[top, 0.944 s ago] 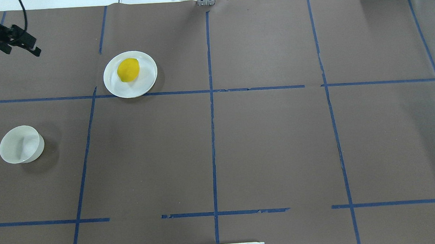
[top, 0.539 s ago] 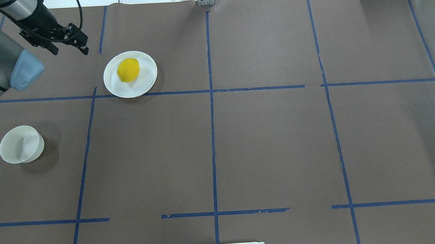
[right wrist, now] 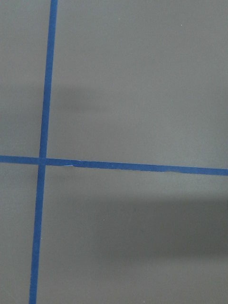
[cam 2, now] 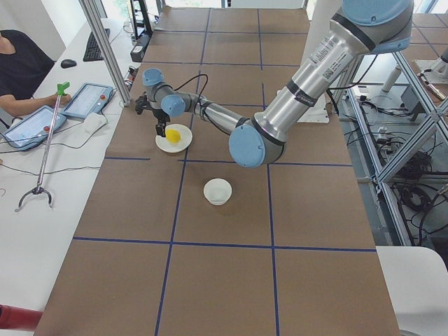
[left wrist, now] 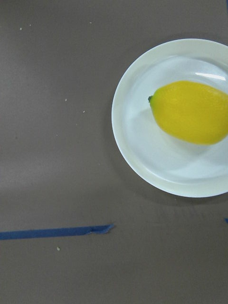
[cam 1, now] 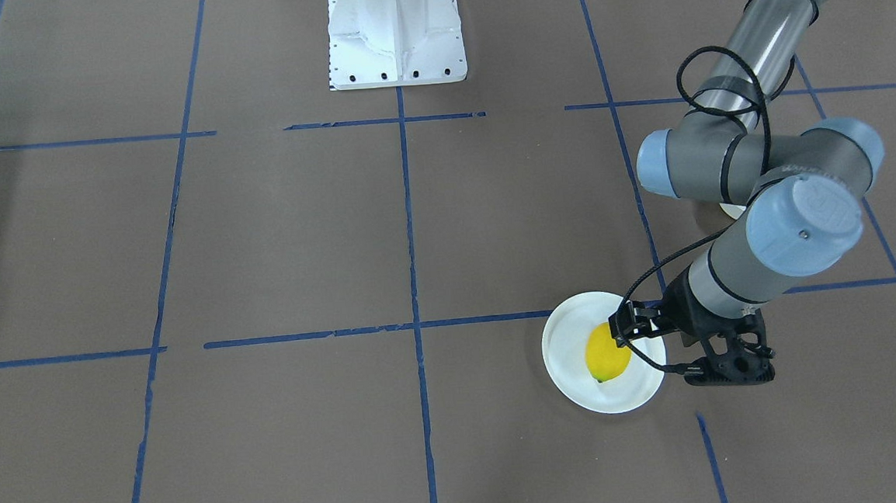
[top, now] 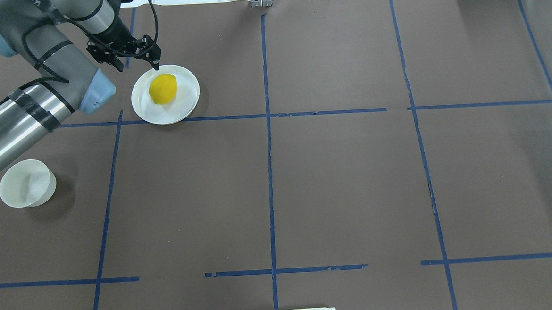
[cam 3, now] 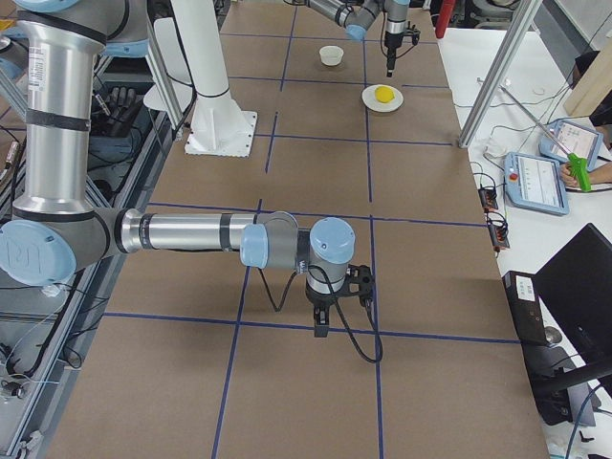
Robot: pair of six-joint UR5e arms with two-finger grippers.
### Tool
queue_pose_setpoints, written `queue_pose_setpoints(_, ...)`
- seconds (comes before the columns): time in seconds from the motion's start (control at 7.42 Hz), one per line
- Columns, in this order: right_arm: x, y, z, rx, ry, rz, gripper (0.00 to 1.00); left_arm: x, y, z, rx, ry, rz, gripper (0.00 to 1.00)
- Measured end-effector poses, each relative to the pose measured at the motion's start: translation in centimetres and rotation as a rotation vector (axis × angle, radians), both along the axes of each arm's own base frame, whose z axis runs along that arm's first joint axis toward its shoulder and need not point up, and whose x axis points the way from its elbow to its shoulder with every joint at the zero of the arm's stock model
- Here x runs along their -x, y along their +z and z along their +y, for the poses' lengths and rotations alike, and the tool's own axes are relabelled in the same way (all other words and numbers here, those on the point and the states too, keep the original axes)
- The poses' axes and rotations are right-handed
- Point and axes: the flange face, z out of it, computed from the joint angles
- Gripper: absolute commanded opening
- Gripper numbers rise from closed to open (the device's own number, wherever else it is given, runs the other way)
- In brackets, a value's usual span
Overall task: Move lemon from plate to bowl
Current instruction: 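Move the left gripper over the yellow lemon on the white plate, then lower the left gripper and close it on the lemon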
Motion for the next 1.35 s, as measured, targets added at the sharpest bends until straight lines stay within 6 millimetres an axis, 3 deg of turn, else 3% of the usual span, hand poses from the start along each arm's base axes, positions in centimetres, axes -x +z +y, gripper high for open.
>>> queue_pose_setpoints(0.4,0.0,0.0,0.0,0.0,0.0,0.0,1.0,-3.6,0.8,0.7,-0.004,0.017,-0.018,1.0)
queue_pose_setpoints(1.08,0.0,0.0,0.0,0.0,0.0,-0.001,1.0,-7.2,3.1,1.5,-0.011,0.016,-0.022,1.0)
queue_pose_setpoints(1.21,0.0,0.0,0.0,0.0,0.0,-0.001,1.0,-7.7,3.2,1.7,-0.008,0.019,-0.021,0.68)
queue_pose_setpoints(1.35,0.0,0.0,0.0,0.0,0.0,-0.001,1.0,-7.9,3.3,1.8,-0.006,0.021,-0.023,0.17)
